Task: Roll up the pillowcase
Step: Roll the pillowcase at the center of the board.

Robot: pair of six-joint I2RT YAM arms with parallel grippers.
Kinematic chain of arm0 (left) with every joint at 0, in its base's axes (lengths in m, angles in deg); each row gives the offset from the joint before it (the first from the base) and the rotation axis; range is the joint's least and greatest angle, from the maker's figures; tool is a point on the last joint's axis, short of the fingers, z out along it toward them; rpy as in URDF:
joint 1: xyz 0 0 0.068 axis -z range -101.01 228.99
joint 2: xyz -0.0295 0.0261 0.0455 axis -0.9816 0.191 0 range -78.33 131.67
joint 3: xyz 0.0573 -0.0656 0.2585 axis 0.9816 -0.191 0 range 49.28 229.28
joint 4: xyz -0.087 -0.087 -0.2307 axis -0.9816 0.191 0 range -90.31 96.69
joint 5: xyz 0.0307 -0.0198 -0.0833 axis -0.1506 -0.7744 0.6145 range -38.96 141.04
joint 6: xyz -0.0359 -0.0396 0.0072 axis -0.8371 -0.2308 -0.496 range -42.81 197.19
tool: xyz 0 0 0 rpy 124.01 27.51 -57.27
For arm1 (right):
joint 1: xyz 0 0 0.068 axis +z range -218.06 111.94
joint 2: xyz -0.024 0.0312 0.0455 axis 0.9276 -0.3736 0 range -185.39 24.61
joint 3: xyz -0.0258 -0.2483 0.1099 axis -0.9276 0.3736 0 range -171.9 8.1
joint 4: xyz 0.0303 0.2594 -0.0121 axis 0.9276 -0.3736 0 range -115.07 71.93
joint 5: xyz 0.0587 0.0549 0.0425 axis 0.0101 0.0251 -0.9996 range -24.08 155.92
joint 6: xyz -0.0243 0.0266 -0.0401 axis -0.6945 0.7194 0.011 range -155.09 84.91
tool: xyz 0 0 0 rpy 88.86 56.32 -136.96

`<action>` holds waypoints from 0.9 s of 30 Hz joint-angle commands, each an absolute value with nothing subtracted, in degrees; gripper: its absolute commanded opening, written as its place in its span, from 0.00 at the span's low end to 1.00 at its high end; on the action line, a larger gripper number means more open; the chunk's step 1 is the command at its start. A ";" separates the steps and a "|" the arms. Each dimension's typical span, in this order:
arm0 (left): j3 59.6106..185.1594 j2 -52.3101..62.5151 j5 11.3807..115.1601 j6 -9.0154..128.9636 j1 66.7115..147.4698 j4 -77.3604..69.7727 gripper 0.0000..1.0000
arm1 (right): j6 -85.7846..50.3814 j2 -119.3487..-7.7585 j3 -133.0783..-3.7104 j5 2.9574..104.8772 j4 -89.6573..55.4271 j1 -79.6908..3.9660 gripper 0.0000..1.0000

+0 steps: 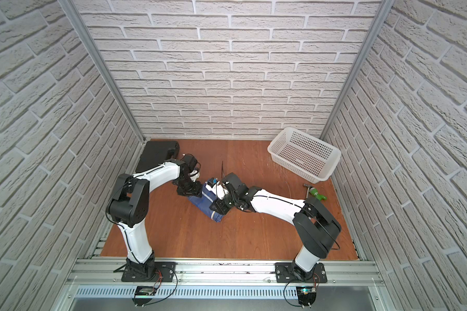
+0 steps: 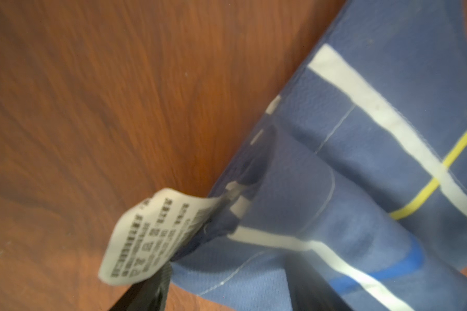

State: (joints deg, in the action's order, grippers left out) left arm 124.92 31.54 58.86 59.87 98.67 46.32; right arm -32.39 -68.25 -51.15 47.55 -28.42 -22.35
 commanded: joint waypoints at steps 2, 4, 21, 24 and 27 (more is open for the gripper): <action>125.86 32.82 59.30 61.61 97.94 46.46 0.71 | -38.25 -68.17 -49.63 53.04 -30.60 -19.78 0.36; 125.92 32.83 59.60 61.82 97.80 46.45 0.71 | -38.66 -69.83 -49.54 53.94 -31.43 -19.39 0.32; 126.70 33.63 59.76 62.96 96.84 45.07 0.71 | -41.59 -73.86 -44.67 58.52 -30.61 -19.37 0.24; 127.51 34.43 59.83 63.00 96.92 45.33 0.71 | -40.61 -67.95 -43.86 56.94 -30.97 -19.37 0.24; 127.69 34.89 59.71 63.06 96.84 45.35 0.71 | -41.09 -63.38 -43.97 55.36 -29.78 -19.07 0.24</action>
State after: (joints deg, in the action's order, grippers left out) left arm 126.71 33.61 59.99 62.23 97.36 46.23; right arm -41.09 -68.95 -43.69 57.69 -31.58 -19.25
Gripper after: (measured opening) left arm 0.713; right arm 0.237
